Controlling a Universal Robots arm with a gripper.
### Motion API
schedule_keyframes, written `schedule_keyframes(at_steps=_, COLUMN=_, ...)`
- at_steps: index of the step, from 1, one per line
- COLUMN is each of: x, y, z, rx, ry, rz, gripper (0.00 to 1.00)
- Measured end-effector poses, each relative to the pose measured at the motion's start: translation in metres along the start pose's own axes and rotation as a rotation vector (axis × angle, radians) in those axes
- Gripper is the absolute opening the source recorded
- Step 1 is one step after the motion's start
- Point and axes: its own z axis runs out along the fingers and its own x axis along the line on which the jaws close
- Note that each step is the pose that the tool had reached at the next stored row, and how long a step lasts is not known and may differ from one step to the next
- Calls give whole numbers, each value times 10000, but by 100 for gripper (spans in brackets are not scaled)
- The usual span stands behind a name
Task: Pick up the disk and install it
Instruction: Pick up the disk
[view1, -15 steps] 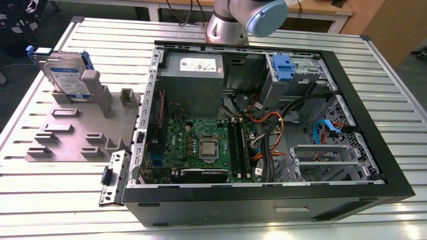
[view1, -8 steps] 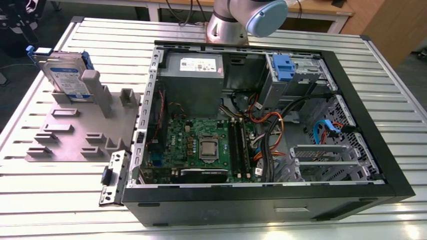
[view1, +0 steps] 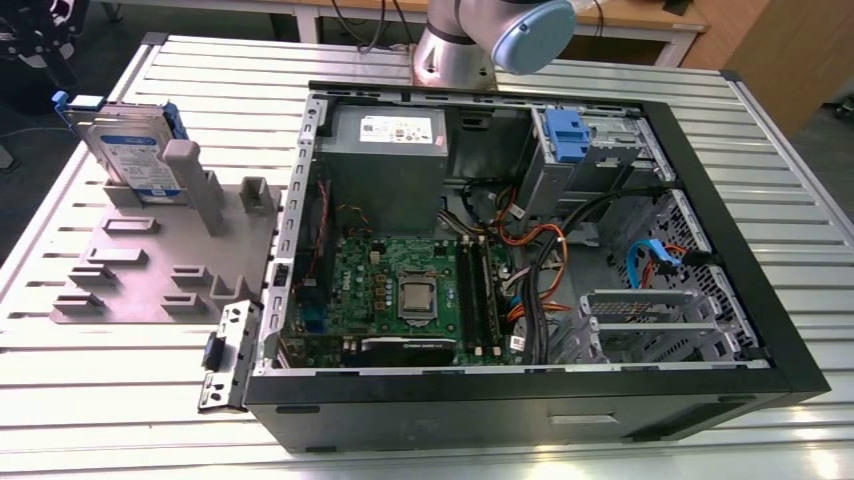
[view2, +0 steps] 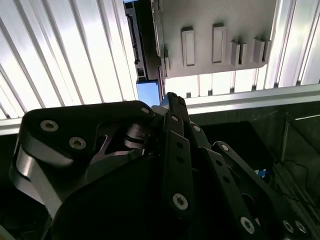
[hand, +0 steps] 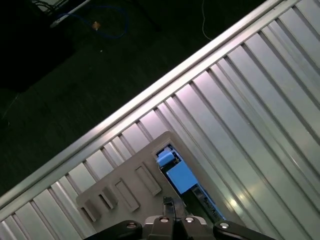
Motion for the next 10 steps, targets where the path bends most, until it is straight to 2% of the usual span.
schedule_keyframes(at_steps=3, x=0, y=0, z=0, rx=4, ry=12, rz=-313, gripper=11)
schedule_keyframes(at_steps=10, x=0, y=0, z=0, rx=4, ry=17, rz=-391, gripper=11)
